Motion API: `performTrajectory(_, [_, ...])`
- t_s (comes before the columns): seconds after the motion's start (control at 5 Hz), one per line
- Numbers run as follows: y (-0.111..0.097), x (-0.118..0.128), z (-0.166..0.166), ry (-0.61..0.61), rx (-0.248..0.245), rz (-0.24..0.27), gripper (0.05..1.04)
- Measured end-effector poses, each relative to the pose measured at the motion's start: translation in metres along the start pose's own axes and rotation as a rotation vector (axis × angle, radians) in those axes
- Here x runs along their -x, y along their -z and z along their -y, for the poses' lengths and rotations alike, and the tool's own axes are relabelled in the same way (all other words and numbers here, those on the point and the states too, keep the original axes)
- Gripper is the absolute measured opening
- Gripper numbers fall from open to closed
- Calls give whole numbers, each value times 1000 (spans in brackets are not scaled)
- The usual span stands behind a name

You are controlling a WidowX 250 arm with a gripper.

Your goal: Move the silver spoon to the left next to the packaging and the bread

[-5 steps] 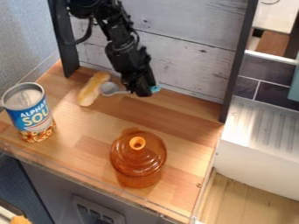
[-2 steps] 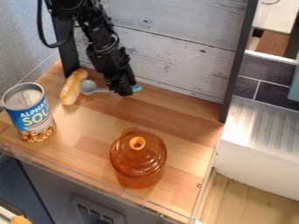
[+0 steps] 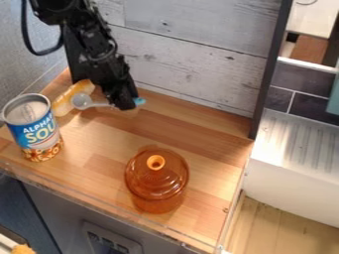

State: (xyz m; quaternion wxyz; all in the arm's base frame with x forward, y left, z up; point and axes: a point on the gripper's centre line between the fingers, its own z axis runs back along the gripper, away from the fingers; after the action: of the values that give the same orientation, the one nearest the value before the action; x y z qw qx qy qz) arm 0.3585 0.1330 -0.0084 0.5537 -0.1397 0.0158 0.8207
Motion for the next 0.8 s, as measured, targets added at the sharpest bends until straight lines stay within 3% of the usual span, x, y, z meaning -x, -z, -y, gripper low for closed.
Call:
performTrajectory(0.4, [-8, -22, 5, -72, 26, 30, 325])
performTrajectory(0.8, [-14, -28, 12, -89, 49, 39, 325])
